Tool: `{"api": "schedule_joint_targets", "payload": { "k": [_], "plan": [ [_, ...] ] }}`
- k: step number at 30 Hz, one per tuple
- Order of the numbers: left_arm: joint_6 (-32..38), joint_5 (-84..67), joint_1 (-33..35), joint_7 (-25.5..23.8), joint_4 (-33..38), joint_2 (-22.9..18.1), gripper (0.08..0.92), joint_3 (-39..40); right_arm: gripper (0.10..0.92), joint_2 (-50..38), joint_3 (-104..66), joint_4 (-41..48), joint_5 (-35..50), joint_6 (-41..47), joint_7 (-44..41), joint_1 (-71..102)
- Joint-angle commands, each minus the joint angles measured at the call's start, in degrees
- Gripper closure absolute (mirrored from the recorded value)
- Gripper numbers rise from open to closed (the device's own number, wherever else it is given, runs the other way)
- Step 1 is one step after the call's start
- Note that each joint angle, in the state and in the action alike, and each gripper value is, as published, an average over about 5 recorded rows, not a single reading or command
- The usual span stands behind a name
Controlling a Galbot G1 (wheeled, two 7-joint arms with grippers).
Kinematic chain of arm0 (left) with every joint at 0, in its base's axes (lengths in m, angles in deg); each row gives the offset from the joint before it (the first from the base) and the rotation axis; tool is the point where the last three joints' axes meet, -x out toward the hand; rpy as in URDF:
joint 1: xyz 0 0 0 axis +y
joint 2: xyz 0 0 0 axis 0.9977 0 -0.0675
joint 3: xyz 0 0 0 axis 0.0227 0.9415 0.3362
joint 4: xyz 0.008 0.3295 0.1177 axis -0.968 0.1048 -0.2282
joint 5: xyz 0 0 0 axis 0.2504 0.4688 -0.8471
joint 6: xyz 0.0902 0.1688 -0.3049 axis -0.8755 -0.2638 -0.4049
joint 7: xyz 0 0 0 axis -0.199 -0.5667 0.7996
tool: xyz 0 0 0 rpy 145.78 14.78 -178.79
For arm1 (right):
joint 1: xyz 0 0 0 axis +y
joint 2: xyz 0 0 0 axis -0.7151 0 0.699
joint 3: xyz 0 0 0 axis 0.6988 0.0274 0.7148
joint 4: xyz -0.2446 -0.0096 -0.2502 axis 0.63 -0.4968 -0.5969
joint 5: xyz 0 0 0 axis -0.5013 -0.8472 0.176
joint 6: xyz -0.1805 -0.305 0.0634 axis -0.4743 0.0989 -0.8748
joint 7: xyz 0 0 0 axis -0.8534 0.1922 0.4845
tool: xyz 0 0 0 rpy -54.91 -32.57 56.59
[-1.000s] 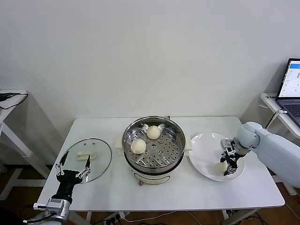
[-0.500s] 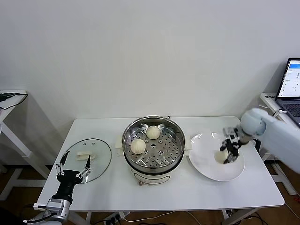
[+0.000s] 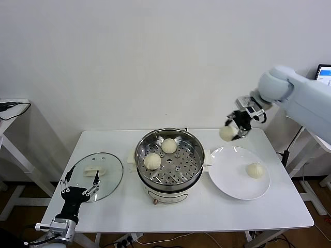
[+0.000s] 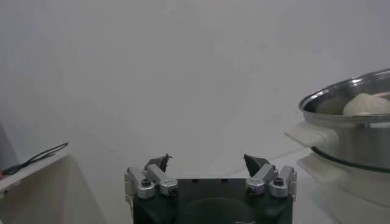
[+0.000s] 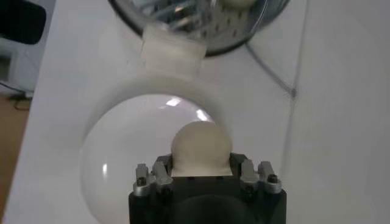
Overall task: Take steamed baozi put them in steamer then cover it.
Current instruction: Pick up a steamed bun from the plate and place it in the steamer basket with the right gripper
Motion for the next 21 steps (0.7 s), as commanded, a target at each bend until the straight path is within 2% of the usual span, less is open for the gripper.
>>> {"api": "schedule_joint_targets", "payload": {
  "k": [1, 11, 21],
  "plan": [
    [-0.03, -0.13, -0.10, -0.09, -0.11, 0.07, 0.177, -0.18, 0.384, 10.12, 6.92, -4.22, -4.66, -19.87, 2.80, -8.70],
    [-0.07, -0.48, -0.54, -0.20, -0.86, 0.15, 0.177, -0.79, 0.381, 15.98, 10.23, -8.58, -11.86, -27.80, 8.57, -5.57],
    [-0.03, -0.64, -0.93, -0.29, -1.61, 0.19, 0.177, -1.16, 0.381, 17.24, 12.14, -11.36, -15.12, -32.41, 10.41, -3.47]
  ]
}}
